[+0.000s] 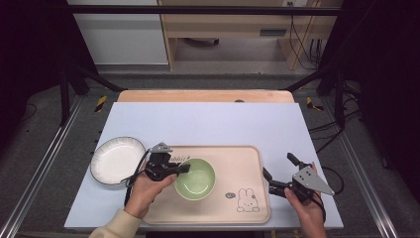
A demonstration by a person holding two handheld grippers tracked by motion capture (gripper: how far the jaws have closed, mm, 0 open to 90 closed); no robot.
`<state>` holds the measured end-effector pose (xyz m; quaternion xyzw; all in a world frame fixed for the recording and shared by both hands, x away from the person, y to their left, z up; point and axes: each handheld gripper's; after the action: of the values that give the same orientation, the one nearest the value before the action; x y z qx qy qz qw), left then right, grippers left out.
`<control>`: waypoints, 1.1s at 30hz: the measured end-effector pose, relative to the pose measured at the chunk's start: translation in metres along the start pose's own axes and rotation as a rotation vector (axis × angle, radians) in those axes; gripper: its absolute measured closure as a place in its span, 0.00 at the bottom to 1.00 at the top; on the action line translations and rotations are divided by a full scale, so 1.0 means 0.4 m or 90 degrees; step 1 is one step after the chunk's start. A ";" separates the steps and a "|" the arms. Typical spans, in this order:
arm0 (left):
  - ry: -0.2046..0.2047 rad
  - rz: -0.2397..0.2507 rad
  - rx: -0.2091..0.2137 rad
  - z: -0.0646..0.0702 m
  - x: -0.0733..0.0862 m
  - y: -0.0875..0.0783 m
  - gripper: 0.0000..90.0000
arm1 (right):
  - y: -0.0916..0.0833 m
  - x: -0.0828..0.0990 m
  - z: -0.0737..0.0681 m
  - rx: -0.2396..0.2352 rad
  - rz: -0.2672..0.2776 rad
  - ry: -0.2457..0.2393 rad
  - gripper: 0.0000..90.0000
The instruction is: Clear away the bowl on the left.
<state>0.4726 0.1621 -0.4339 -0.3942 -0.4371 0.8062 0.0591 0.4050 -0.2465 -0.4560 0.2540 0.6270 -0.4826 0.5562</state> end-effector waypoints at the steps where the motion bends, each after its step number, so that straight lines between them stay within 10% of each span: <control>1: 0.000 -0.003 0.003 0.002 -0.002 0.003 0.91 | -0.001 0.000 0.000 0.000 -0.003 -0.001 0.05; 33: 0.005 -0.065 0.029 0.010 -0.006 0.062 0.91 | 0.003 0.001 -0.001 -0.002 -0.005 -0.002 0.06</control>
<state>0.4776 0.1434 -0.4498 -0.3728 -0.4383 0.8103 0.1110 0.4057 -0.2457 -0.4568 0.2499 0.6279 -0.4845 0.5555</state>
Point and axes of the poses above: each handheld gripper's, and its own axes: y roughly forward along the jaws, x roughly out of its underside, z roughly to its right, and after that the axes turned 12 degrees about -z, right-handed
